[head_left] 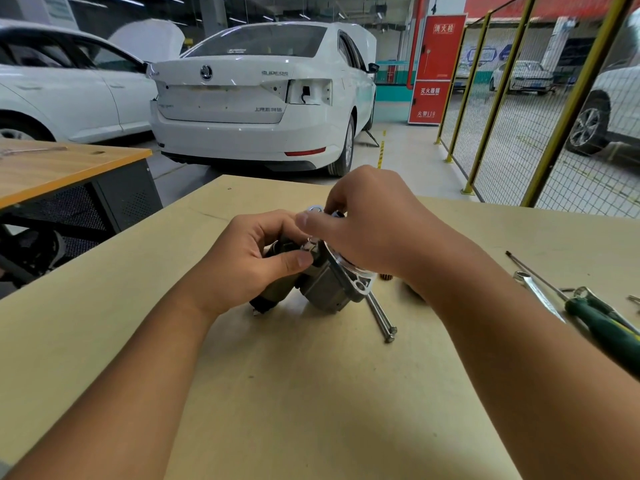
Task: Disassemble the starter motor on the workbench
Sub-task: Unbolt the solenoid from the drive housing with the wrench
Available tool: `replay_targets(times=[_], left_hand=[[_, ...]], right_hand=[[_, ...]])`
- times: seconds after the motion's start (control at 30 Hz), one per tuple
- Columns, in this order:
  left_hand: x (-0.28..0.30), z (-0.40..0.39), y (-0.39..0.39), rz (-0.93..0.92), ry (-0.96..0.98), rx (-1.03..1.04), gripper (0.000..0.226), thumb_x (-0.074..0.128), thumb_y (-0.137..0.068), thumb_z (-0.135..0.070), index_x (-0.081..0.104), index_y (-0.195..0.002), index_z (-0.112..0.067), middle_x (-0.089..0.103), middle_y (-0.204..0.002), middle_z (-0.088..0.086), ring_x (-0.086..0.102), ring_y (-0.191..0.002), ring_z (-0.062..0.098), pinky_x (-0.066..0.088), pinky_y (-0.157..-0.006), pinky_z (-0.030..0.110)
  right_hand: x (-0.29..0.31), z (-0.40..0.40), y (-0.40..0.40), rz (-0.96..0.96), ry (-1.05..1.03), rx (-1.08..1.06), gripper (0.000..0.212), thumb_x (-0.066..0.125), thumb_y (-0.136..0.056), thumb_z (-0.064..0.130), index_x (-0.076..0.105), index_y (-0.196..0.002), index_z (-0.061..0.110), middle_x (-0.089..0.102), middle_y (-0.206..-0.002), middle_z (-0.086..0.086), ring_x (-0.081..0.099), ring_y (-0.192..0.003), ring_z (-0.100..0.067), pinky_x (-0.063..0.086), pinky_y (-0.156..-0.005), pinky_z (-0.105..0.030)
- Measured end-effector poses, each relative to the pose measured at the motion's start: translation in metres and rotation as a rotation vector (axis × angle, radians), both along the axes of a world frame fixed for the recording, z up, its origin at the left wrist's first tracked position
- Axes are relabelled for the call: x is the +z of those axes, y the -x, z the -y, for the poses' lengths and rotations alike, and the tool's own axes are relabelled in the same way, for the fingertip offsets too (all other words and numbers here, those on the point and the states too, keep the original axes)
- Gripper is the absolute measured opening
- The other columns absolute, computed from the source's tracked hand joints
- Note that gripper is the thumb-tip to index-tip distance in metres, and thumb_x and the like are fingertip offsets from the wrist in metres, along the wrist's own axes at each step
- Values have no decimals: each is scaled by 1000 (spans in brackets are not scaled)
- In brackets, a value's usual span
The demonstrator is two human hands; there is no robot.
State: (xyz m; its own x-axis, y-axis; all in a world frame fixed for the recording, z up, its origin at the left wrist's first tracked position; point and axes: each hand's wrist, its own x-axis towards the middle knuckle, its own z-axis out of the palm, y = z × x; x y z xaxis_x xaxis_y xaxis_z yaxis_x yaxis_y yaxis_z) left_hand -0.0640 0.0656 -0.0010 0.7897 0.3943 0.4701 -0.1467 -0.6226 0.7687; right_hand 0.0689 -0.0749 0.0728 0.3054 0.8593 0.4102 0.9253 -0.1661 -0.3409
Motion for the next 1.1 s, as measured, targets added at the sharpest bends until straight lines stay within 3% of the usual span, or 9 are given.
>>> replay_targets(times=[0.1,0.23,0.37,0.53,0.63,0.77,0.87,1.0,1.1], left_hand=[[0,1,0,-11,2,25,37,75,-79,-27,73,-106,-1,76,-108,5,71,-108,23,56,-101,49],[-3,0,-2,6,20,16,21,77,-78,-25,71,-94,-13,76,-111,-7,71,-108,15,57,-97,34],[-2,1,-1,37,41,-37,15,81,-85,-21,76,-94,-32,76,-111,-8,71,-107,17,57,-94,27],[-1,0,-1,20,33,-42,24,69,-93,-26,78,-109,-9,74,-116,2,68,-115,23,56,-102,38],[-1,2,-1,12,30,-22,30,68,-88,-24,76,-111,-6,75,-116,3,69,-113,24,56,-102,41],[-5,1,-3,31,23,19,23,75,-82,-26,74,-99,-10,77,-104,0,71,-101,22,59,-93,42],[-6,0,-3,35,30,24,27,78,-79,-29,73,-100,-13,77,-107,-4,72,-103,18,60,-92,33],[-4,0,-3,29,36,-44,28,71,-90,-26,77,-112,-11,76,-116,0,70,-113,23,58,-99,35],[-3,1,-4,33,53,-32,28,67,-90,-24,78,-110,-8,75,-116,3,69,-114,26,56,-102,43]], right_hand=[[1,0,1,-29,-5,-34,54,65,-91,51,60,-58,9,38,-47,0,37,-45,-16,27,-35,-17],[5,1,2,-24,73,-59,57,67,-91,48,42,-53,14,29,-47,1,28,-44,-16,21,-36,-20],[4,0,4,-5,124,-31,39,66,-95,44,58,-74,12,48,-65,-1,43,-59,-16,27,-48,-27],[4,0,0,-16,183,32,31,66,-96,35,67,-119,14,62,-109,0,52,-93,-13,29,-54,-10],[3,1,0,13,67,22,35,68,-92,44,71,-90,9,64,-82,-4,55,-72,-16,32,-50,-21],[3,2,3,-10,29,-36,53,62,-94,49,49,-60,11,33,-55,-3,34,-53,-18,23,-45,-29],[4,1,3,-24,92,-18,40,64,-95,43,67,-81,6,52,-70,-9,45,-63,-17,29,-48,-27],[6,1,2,-19,136,8,28,65,-96,37,69,-105,11,64,-99,-6,58,-87,-19,35,-57,-20],[6,2,0,-34,141,29,26,67,-95,35,69,-110,13,66,-102,-3,60,-90,-17,37,-59,-17]])
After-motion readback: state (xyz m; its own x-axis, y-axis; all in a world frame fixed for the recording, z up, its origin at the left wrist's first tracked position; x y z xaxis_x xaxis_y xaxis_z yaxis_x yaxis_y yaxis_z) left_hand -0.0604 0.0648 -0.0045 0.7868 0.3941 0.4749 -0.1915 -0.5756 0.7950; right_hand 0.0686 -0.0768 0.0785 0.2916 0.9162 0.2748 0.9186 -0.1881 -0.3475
